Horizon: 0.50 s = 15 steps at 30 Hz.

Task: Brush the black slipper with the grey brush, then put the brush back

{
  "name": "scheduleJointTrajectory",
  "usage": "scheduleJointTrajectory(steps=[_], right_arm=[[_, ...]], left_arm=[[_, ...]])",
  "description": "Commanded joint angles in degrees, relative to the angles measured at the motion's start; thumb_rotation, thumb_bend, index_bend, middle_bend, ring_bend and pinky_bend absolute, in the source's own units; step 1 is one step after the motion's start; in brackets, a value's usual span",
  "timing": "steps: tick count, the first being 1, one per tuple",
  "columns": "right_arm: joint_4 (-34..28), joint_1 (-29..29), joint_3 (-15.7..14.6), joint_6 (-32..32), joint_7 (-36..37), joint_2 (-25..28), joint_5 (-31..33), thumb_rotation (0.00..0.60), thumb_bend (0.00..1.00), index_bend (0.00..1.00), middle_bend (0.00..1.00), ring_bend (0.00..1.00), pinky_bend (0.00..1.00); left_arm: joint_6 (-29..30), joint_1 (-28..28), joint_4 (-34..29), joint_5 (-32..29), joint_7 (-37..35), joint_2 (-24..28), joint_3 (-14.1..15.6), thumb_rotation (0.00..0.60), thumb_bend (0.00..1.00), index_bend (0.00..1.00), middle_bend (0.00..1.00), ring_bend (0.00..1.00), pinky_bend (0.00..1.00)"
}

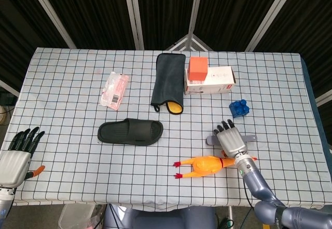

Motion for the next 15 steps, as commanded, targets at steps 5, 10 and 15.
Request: scheduleJointTrajectory(steps=[5, 10, 15], right_arm=[[1.07, 1.11, -0.67, 0.5, 1.33, -0.15, 0.29, 0.6, 0.31, 0.32, 0.24, 0.13, 0.11], [1.79, 1.78, -1.17, 0.69, 2.09, 0.02, 0.69, 0.6, 0.33, 0.37, 0.24, 0.14, 0.11], [2.56, 2.37, -1.94, 0.48, 2.7, -0.14, 1.22, 0.6, 0.34, 0.39, 0.24, 0.14, 0.11]], left_arm=[[-0.56, -0.21, -0.06, -0.64, 0.11, 0.06, -0.11, 0.6, 0.07, 0.0, 0.0, 0.0, 0.08], [-0.28, -0.06, -0.21, -0.98, -0.47, 0.33, -0.21, 0.6, 0.07, 0.0, 0.0, 0.0, 0.08], [-0.42, -0.12, -0.3, -1.18, -0.42, 0.41, -0.22, 0.6, 0.07, 0.0, 0.0, 0.0, 0.08]])
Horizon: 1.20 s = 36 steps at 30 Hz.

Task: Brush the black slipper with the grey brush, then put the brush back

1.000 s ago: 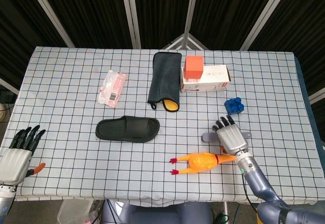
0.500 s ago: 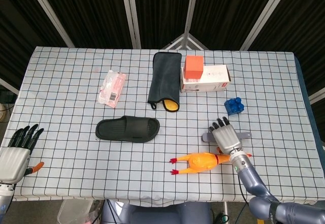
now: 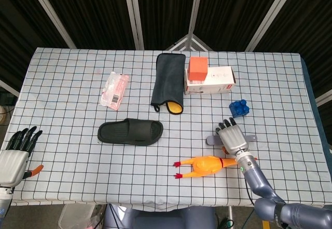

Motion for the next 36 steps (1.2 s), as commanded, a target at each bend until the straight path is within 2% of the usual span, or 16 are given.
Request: scheduleJointTrajectory(steps=[1, 16, 20, 26, 36], right_arm=[[0.39, 0.33, -0.42, -0.13, 0.32, -0.16, 0.23, 0.6, 0.34, 0.39, 0.24, 0.14, 0.11], [1.29, 1.54, -2.01, 0.91, 0.84, -0.98, 0.84, 0.6, 0.39, 0.48, 0.28, 0.18, 0.14], [1.38, 1.69, -2.27, 1.33, 1.19, -1.1, 0.41, 0.6, 0.44, 0.52, 0.33, 0.22, 0.24], [2.7, 1.42, -3.02, 2.41, 4.47, -1.72, -4.19, 0.6, 0.52, 0.67, 0.46, 0.39, 0.47], [4.87, 0.85, -4.11, 3.54, 10.03, -1.98, -11.58, 0.6, 0.68, 0.8, 0.58, 0.53, 0.62]], left_arm=[[-0.24, -0.09, -0.02, 0.0, 0.2, -0.06, 0.1, 0.6, 0.07, 0.0, 0.0, 0.0, 0.08], [-0.34, -0.22, -0.15, -0.05, 0.21, -0.01, 0.25, 0.6, 0.07, 0.0, 0.0, 0.0, 0.08], [-0.47, -0.29, -0.08, -0.12, 0.17, -0.02, 0.26, 0.6, 0.07, 0.0, 0.0, 0.0, 0.08], [-0.69, -0.37, 0.02, -0.29, 0.32, -0.12, 0.29, 0.6, 0.07, 0.0, 0.0, 0.0, 0.08], [-1.07, -0.54, 0.09, -0.54, 0.52, -0.26, 0.29, 0.6, 0.07, 0.0, 0.0, 0.0, 0.08]])
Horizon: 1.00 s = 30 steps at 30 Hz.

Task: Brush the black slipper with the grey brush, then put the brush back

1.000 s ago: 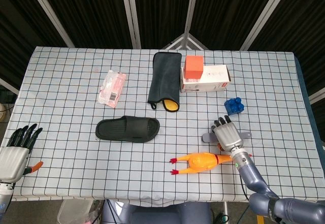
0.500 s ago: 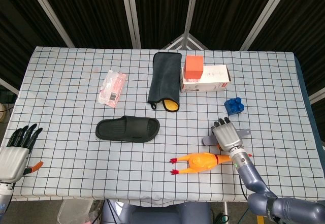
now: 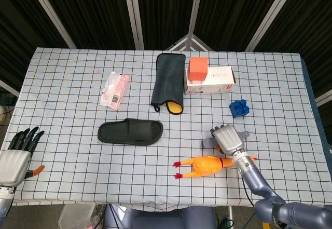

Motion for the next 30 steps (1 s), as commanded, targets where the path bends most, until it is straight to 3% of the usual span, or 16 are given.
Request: scheduleJointTrajectory(steps=[1, 10, 17, 20, 24, 30], right_arm=[[0.58, -0.32, -0.49, 0.56, 1.14, -0.04, -1.68, 0.6, 0.69, 0.81, 0.59, 0.54, 0.63], [-0.82, -0.61, -1.04, 2.36, -0.37, 0.15, -4.74, 0.6, 0.84, 0.86, 0.65, 0.59, 0.65], [-5.56, 0.64, 1.16, 3.79, -5.73, 0.31, -4.09, 0.6, 0.84, 0.87, 0.65, 0.59, 0.66], [-7.66, 1.89, 2.67, 3.62, -8.81, 0.0, -2.42, 0.6, 0.84, 0.87, 0.65, 0.59, 0.66], [-10.02, 3.79, 4.82, 2.58, -11.43, -0.47, 1.0, 0.6, 0.84, 0.87, 0.65, 0.59, 0.66], [-11.24, 6.63, 7.38, 1.54, -13.51, -1.33, 4.7, 0.6, 0.84, 0.87, 0.65, 0.59, 0.66]], left_arm=[[-0.11, -0.05, 0.05, -0.07, 0.04, -0.04, 0.0, 0.6, 0.07, 0.0, 0.0, 0.0, 0.08], [-1.03, -0.57, 0.18, 0.46, 0.77, -0.55, 0.46, 0.6, 0.09, 0.0, 0.0, 0.0, 0.08], [-0.72, -3.21, 3.02, 7.39, -2.33, -3.2, 2.17, 0.6, 0.36, 0.0, 0.05, 0.02, 0.13], [-2.19, -5.59, 4.63, 10.43, -0.55, -5.19, 2.46, 0.6, 0.4, 0.01, 0.07, 0.04, 0.13], [-7.48, -10.12, 5.71, 10.34, 0.89, -8.02, 0.75, 0.593, 0.41, 0.01, 0.07, 0.04, 0.13], [-19.83, -17.95, 3.71, 7.85, -0.76, -10.1, -0.68, 0.56, 0.31, 0.0, 0.05, 0.03, 0.1]])
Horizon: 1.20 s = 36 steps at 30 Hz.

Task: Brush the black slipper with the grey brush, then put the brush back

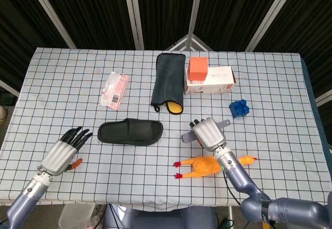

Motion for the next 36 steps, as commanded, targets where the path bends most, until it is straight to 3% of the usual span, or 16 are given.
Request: scheduleJointTrajectory(steps=[1, 10, 21, 26, 36], right_arm=[[-0.66, 1.47, 1.16, -0.49, -1.27, -0.62, 1.84, 0.6, 0.84, 0.87, 0.65, 0.59, 0.66], [-1.86, 5.61, 3.17, -0.47, -5.35, -2.69, 7.41, 0.6, 0.84, 0.87, 0.65, 0.59, 0.66], [-3.65, 9.93, 3.5, 0.73, -10.19, -5.98, 11.08, 0.6, 0.84, 0.87, 0.65, 0.59, 0.66], [-4.01, 12.05, 4.21, 1.57, -11.5, -7.33, 12.38, 0.6, 0.84, 0.87, 0.65, 0.59, 0.66], [-2.91, 16.84, 4.88, 1.94, -14.32, -10.55, 16.54, 0.6, 0.84, 0.86, 0.65, 0.59, 0.66]], left_arm=[[-7.96, -5.71, -0.89, -1.83, 0.78, -2.77, -1.32, 0.556, 0.31, 0.0, 0.05, 0.03, 0.1], [-13.4, -8.13, 1.64, -4.36, 6.01, -7.46, -0.3, 0.54, 0.4, 0.0, 0.03, 0.01, 0.08], [-15.31, -9.22, 1.51, -6.33, 7.53, -8.14, 0.47, 0.472, 0.45, 0.0, 0.02, 0.0, 0.05], [-16.06, -9.68, 0.82, -7.49, 7.2, -7.63, 0.74, 0.463, 0.51, 0.0, 0.02, 0.0, 0.05], [-15.6, -10.58, -0.34, -8.74, 3.0, -6.8, 0.52, 0.463, 0.52, 0.0, 0.02, 0.0, 0.05]])
